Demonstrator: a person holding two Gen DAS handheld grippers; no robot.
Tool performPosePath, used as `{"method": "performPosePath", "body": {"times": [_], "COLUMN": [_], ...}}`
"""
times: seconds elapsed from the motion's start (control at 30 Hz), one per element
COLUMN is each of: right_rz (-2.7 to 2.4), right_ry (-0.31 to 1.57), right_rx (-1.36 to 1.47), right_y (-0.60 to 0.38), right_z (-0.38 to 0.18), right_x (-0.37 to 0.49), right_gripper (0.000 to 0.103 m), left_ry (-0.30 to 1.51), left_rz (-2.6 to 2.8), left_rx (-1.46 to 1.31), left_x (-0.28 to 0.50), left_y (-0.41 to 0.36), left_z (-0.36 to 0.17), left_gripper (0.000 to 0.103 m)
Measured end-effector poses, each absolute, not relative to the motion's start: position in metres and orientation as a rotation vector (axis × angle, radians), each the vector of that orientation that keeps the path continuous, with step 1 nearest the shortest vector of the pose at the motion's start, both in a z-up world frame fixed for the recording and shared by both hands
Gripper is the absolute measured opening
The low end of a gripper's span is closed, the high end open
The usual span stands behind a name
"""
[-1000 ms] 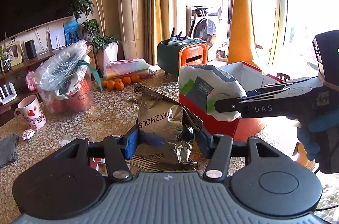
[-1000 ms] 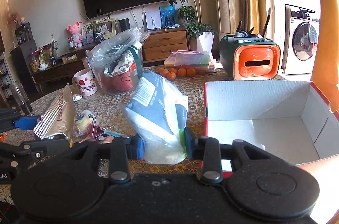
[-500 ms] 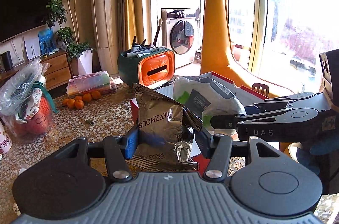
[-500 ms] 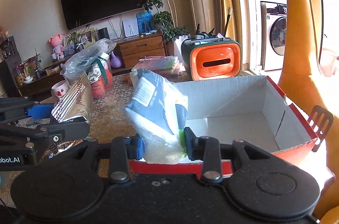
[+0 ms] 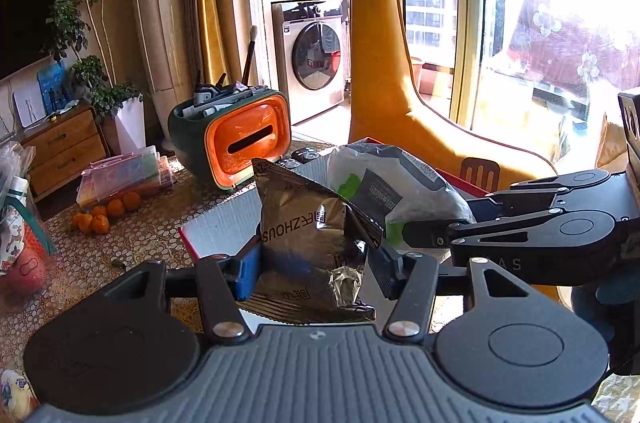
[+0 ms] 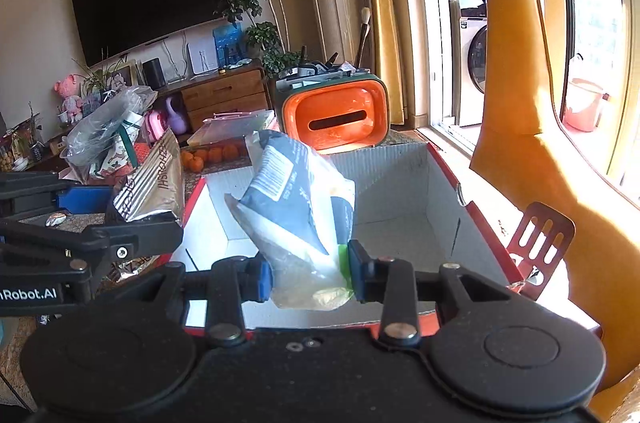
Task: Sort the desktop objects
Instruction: 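Carry both held packs over the open red box with both tools, then open both tools to drop the snack bag and wipes pack into the box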
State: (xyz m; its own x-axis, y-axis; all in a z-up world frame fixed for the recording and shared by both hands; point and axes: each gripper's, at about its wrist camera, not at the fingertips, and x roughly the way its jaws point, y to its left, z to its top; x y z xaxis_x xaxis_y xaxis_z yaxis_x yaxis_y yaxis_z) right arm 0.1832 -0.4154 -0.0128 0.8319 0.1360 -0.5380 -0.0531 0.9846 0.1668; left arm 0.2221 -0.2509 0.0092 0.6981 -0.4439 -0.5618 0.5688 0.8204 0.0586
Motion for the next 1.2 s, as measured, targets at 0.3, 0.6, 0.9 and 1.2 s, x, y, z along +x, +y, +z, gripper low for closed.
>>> {"method": "performPosePath", "body": {"times": [0.3, 0.6, 0.9, 1.2], "right_rz": [0.047, 0.031, 0.035, 0.055], "right_ry": [0.648, 0.753, 0.874, 0.963], "right_rx": [0.106, 0.078, 0.038, 0.004], "right_y": [-0.437, -0.443, -0.44, -0.439], "right_z": [-0.031, -0.052, -0.065, -0.076], "right_x": [0.214, 0.232, 0.255, 0.266], "right_gripper": [0.035, 0.035, 0.035, 0.037], "left_ry": [0.651, 0.769, 0.921, 0.985], "left_rz": [-0.565, -0.551, -0.527, -0.539], "left_rx": [0.306, 0.349, 0.383, 0.408], "left_x": [0.265, 0.293, 0.319, 0.328], "left_y": [-0.284, -0.304, -0.315, -0.321], "left_z": [-0.014, -0.04, -0.059, -0.068], "left_gripper": [0.055, 0.055, 0.055, 0.057]}}
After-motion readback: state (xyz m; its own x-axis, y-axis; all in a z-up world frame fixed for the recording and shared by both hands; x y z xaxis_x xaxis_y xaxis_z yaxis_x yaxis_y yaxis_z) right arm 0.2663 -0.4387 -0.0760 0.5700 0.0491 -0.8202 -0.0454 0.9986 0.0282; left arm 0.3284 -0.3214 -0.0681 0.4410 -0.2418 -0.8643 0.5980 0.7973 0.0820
